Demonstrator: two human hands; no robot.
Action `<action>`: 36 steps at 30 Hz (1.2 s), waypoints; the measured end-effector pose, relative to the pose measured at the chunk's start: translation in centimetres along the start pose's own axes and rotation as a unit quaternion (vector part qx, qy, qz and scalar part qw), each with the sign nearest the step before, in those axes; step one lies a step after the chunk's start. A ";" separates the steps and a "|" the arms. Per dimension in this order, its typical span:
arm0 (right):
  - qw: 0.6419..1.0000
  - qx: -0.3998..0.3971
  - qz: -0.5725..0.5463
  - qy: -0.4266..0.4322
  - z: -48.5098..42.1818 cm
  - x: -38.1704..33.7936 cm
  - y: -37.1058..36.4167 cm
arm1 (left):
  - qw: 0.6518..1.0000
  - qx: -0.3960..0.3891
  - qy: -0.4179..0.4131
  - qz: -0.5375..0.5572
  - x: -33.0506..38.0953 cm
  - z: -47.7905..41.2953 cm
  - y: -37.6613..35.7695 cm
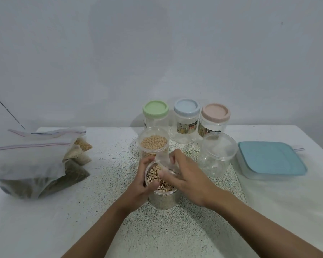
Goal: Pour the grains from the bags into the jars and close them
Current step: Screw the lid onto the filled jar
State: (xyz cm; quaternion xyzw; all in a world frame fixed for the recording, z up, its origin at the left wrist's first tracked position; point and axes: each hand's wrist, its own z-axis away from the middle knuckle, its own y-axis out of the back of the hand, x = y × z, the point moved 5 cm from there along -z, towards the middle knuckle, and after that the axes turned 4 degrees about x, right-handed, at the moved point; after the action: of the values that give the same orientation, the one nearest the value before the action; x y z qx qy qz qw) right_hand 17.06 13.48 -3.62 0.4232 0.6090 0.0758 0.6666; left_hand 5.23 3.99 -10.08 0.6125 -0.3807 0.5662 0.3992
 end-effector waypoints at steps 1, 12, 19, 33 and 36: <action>1.000 -0.007 0.026 0.001 0.0 0.2 -0.5 | 1.000 0.000 0.002 0.007 0.0 0.1 0.0; 0.989 -0.079 0.112 0.051 0.3 0.0 -1.5 | 0.997 0.032 -0.054 -0.041 -3.1 -0.6 0.1; 0.965 -0.155 0.180 0.108 -2.0 -1.8 0.6 | 0.999 0.030 -0.014 0.016 -3.2 -0.7 0.1; 0.875 -0.312 0.330 0.167 -5.3 -5.5 -0.3 | 0.999 0.020 0.020 0.020 -4.2 -0.8 0.2; 0.872 -0.307 0.350 0.154 -5.8 -5.4 -0.4 | 0.999 0.032 0.018 0.018 -4.3 -0.7 0.2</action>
State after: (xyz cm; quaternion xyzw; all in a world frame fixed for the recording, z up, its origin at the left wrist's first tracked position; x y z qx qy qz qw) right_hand 10.50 12.57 0.75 0.3661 0.4620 0.5515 0.5903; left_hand 4.48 4.59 -14.37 0.6076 -0.3661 0.5962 0.3760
